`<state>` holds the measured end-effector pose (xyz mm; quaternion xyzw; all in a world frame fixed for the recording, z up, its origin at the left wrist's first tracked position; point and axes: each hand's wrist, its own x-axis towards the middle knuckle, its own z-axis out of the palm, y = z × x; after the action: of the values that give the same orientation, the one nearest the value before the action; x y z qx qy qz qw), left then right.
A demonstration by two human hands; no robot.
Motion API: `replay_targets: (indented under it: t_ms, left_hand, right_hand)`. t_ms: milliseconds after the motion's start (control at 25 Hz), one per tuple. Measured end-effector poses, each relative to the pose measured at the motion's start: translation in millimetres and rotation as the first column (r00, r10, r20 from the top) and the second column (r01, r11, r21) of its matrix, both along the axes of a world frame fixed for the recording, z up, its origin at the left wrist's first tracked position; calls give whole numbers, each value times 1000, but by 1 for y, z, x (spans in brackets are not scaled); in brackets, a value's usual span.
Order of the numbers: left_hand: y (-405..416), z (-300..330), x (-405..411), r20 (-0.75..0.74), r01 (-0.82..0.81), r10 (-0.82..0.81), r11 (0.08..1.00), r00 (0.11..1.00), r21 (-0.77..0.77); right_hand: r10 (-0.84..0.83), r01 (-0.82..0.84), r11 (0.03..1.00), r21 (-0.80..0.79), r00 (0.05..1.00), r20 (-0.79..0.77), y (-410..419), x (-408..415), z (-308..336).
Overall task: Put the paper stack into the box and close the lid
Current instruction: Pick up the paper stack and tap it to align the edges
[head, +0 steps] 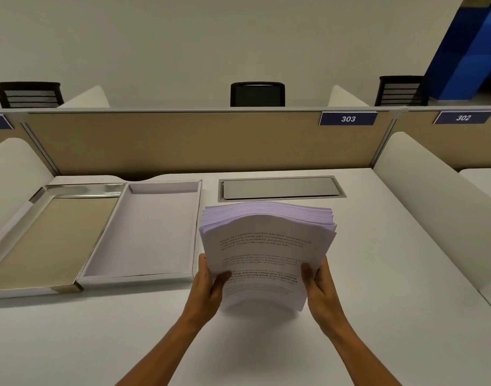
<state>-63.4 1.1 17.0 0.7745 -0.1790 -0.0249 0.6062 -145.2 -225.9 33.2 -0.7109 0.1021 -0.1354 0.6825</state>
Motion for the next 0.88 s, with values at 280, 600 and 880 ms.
replay_targets:
  t_ms: [280,600,880]
  left_hand:
    - [-2,-9,-8,-15,-12,13,1000,1000,20]
    - [0,-1,1,-45,-48,48,999,998,-6]
    - [13,19,26,-160,-133,146,987,976,91]
  right_hand:
    - [32,-31,999,23,999,-44,1,0,-12]
    - [-37,34,998,-45,997,-65,-5,4,-9]
    - [-81,63,993,-100,979,-187,-8,29,5]
